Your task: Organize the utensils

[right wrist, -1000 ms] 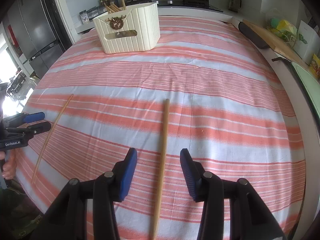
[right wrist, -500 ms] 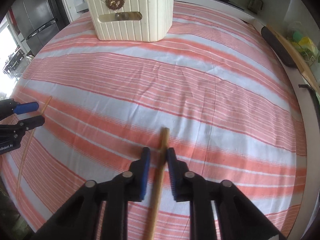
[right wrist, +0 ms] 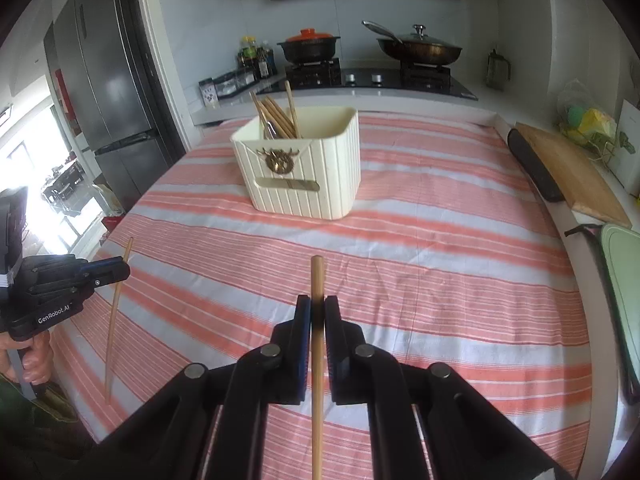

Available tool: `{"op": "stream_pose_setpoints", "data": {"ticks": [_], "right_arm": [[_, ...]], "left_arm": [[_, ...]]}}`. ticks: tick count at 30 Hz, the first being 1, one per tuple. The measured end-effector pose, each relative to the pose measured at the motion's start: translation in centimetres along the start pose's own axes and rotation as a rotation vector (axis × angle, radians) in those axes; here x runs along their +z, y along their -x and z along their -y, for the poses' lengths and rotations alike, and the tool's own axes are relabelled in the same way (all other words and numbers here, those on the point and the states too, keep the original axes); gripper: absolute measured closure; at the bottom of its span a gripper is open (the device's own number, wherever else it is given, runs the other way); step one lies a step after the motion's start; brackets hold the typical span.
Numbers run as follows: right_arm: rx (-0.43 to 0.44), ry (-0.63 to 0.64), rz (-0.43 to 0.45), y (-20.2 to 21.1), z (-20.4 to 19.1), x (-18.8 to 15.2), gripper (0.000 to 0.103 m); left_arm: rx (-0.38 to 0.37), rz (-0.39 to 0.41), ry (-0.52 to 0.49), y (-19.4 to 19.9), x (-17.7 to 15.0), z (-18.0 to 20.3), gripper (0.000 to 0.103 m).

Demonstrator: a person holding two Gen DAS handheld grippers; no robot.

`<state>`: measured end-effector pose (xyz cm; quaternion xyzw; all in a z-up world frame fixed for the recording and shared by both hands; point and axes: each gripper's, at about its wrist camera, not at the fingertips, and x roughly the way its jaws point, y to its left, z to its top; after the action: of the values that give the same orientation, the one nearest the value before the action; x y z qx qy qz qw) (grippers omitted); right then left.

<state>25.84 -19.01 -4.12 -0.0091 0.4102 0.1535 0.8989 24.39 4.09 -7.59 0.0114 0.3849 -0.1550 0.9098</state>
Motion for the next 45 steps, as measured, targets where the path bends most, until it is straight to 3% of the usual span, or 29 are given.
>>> {"op": "stream_pose_setpoints", "data": {"ticks": [7, 16, 45], "right_arm": [[-0.017, 0.073, 0.185, 6.6, -2.7, -0.2, 0.096], [-0.022, 0.093, 0.305, 9.5, -4.4, -0.2, 0.096], [-0.005, 0.12, 0.306, 8.6, -4.8, 2.4, 0.096]], "left_arm": [[-0.054, 0.154, 0.027, 6.1, 1.2, 0.2, 0.099], [-0.078, 0.204, 0.044, 7.9, 1.5, 0.4, 0.099], [-0.09, 0.209, 0.034, 7.8, 3.9, 0.4, 0.099]]}}
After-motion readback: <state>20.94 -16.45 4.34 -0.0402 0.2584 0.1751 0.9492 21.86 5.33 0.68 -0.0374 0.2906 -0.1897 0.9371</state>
